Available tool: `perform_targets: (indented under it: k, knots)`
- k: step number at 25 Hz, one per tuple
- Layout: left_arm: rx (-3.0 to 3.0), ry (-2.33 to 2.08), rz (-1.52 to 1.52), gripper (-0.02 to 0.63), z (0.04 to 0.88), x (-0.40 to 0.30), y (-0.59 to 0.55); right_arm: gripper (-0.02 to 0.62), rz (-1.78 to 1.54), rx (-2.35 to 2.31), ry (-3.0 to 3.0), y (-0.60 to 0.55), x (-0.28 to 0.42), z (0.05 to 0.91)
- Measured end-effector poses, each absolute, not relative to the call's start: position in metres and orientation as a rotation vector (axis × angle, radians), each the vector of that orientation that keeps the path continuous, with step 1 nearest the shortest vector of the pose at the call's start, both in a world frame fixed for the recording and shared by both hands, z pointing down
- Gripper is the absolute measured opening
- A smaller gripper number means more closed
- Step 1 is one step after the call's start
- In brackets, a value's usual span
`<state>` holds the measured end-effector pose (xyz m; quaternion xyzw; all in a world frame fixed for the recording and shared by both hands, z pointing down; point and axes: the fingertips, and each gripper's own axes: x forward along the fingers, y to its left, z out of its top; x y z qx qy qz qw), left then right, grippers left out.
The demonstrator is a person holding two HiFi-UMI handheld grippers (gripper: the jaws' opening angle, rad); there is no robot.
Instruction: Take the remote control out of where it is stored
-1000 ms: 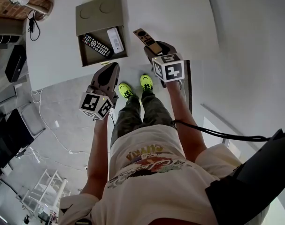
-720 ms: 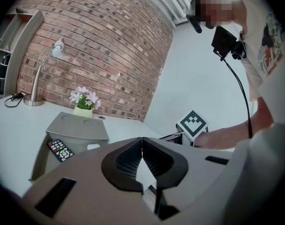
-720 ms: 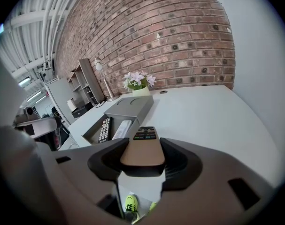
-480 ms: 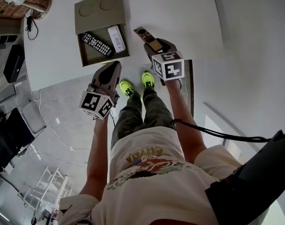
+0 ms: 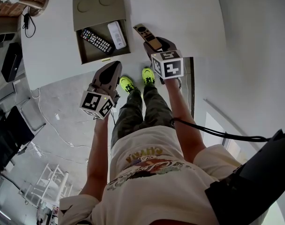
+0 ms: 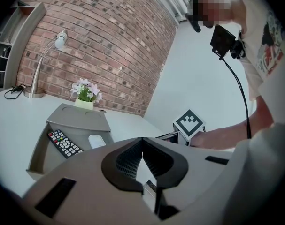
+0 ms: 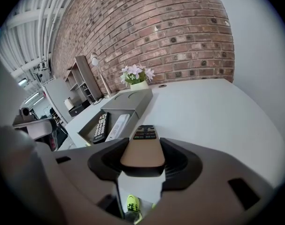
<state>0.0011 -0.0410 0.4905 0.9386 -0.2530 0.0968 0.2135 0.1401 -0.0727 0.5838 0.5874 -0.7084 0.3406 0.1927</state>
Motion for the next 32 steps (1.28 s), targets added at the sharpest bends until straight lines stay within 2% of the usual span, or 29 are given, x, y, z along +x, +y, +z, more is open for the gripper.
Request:
perform_targets:
  k: [32]
  knots:
    - [2.549, -0.69, 0.26, 0.006, 0.512, -0.012, -0.042, 0.21, 0.957, 1.605, -1.908, -0.076, 0.123, 0.627]
